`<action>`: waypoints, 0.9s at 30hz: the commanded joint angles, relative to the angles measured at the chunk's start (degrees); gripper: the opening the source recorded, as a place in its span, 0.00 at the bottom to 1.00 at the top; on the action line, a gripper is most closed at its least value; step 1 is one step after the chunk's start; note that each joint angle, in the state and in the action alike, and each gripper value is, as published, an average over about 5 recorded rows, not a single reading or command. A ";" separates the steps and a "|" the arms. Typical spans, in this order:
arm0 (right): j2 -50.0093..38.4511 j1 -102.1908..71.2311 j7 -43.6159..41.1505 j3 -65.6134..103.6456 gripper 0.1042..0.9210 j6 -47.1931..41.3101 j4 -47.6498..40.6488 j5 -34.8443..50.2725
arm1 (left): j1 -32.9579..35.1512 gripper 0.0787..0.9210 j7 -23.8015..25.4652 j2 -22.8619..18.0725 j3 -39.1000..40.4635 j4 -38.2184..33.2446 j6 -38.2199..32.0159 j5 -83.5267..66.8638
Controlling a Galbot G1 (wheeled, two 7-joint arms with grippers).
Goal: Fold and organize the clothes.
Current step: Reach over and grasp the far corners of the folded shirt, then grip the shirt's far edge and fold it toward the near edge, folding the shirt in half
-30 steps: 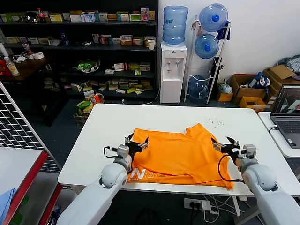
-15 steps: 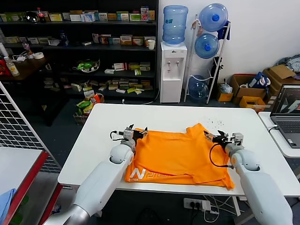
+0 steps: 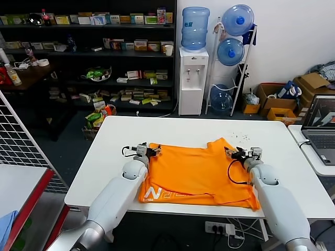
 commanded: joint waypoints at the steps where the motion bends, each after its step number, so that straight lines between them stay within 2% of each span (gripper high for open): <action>1: 1.51 1.46 0.08 -0.46 0.55 -0.67 -3.13 -1.55 | 0.83 0.68 0.43 0.38 0.23 -0.28 2.01 -0.31; 8: 1.14 1.22 0.06 -0.52 0.30 -1.47 -2.13 0.10 | 3.22 0.45 0.51 1.91 0.35 -4.94 2.37 -2.15; 16: 0.59 -1.48 1.44 -0.30 0.04 3.91 3.51 2.48 | 6.24 0.17 0.18 4.59 1.03 -12.24 -1.26 -1.01; 21: -1.18 -5.39 3.56 0.00 0.02 4.58 11.54 5.00 | 8.07 0.03 -0.12 6.90 1.02 -17.17 -3.91 -0.27; 27: -4.62 -12.29 6.02 0.98 0.02 2.71 21.33 6.77 | 12.00 0.02 -1.07 11.31 1.13 -26.06 -3.86 -0.41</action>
